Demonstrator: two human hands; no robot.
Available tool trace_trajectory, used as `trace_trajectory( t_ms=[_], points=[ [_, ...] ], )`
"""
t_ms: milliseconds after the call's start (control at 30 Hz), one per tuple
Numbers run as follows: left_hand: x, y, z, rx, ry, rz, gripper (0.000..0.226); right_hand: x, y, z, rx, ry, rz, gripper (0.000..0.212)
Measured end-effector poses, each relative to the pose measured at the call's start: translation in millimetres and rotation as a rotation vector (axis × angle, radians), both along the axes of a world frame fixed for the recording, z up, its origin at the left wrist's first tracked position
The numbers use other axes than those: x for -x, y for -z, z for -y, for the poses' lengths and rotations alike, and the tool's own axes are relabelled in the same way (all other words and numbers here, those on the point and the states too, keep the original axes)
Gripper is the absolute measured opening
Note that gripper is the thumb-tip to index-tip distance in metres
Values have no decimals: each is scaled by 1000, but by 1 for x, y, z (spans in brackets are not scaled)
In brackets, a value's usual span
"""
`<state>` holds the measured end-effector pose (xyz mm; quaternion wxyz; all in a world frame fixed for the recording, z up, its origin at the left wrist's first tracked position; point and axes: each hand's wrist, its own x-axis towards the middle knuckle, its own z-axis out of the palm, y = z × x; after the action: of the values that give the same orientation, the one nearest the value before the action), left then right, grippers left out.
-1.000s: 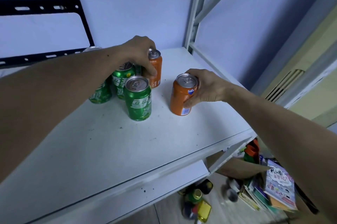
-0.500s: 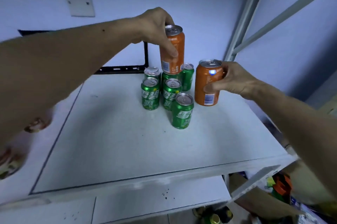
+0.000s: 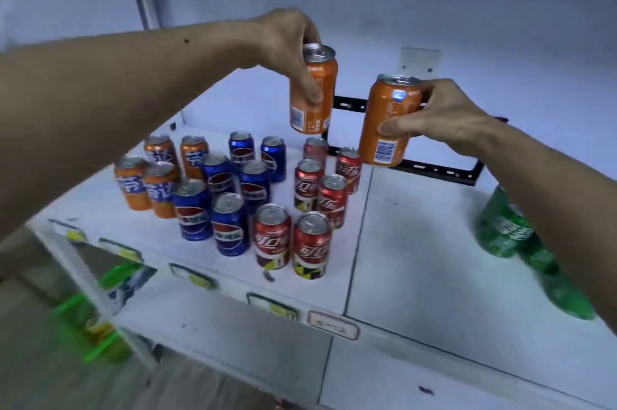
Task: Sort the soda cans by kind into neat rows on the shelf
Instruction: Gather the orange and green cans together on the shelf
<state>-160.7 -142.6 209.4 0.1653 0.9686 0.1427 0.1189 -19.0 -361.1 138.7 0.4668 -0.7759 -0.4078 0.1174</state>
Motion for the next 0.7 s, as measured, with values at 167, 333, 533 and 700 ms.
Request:
trace_trajectory(
  t_ms=[167, 333, 533, 700],
  points=[
    [71, 9, -121, -80, -101, -67, 63, 59, 12, -133, -5, -47, -3, 51],
    [100, 32, -221, -45, -126, -95, 63, 86, 28, -237, 44, -50, -3, 57],
    [85, 63, -327, -32, -121, -91, 58, 71, 44, -348, 35, -24, 23, 62],
    [50, 88, -403, -90, -48, -146, 45, 44, 60, -422, 19, 17, 13, 57]
  ],
)
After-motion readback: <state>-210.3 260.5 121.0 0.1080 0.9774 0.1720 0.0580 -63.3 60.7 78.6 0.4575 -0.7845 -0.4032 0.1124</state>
